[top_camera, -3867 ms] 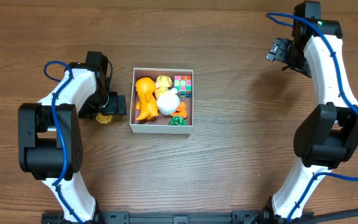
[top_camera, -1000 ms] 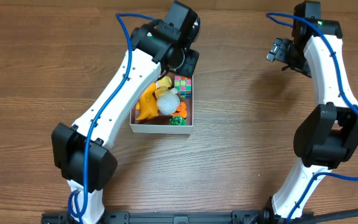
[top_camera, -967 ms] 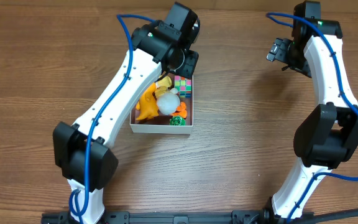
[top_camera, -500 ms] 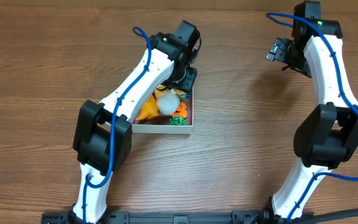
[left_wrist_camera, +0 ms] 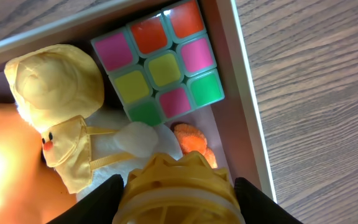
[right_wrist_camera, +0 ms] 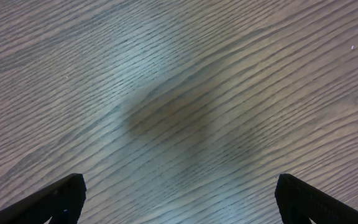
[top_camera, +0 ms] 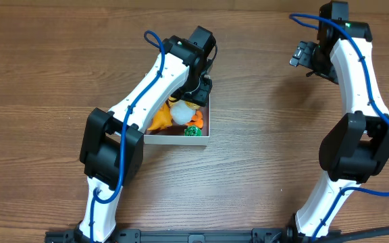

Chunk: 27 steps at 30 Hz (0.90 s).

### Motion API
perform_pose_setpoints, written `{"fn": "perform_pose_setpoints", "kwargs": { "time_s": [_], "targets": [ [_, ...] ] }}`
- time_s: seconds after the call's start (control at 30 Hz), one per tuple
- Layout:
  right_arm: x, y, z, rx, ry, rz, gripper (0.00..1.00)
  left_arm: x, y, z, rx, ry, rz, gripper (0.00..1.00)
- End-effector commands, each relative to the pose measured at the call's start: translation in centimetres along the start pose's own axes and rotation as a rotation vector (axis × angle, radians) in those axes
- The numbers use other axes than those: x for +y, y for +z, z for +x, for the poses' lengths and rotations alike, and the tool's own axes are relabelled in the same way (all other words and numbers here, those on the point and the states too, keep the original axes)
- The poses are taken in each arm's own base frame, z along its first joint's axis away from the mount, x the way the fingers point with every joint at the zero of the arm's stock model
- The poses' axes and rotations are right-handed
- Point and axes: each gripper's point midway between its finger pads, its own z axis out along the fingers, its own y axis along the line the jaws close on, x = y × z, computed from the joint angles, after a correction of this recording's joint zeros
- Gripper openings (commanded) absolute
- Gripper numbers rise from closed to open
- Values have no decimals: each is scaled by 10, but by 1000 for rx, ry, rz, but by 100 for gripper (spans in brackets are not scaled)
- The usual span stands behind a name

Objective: Pack container
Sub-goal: 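Lower the coin into the box beside the cube and open the left gripper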

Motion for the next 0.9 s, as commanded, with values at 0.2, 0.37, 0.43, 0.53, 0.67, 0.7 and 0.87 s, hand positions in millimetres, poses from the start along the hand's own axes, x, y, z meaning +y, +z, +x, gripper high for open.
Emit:
{"fn": "perform_pose_setpoints", "kwargs": {
  "time_s": [0.2,0.37,0.43,0.53,0.67,0.7,0.87],
  "targets": [
    [-4,-2,-4,-15,20,10,100,-13,2,-5,-19,4,38,58],
    [-4,-2,-4,-15,20,10,100,-13,2,-5,-18,5,37,61],
    [-4,-2,-4,-15,20,10,100,-15,2,-4,-18,9,38,61],
    [-4,-2,-4,-15,20,10,100,-16,2,-4,-18,12,38,61],
    [-4,-2,-4,-15,20,10,100,-16,2,-4,-17,12,38,61],
    [-4,-2,-4,-15,20,10,100,-16,2,-4,-16,12,38,61],
    [-4,-2,-4,-15,20,10,100,-12,-8,-5,-17,0,35,63]
  ]
}}
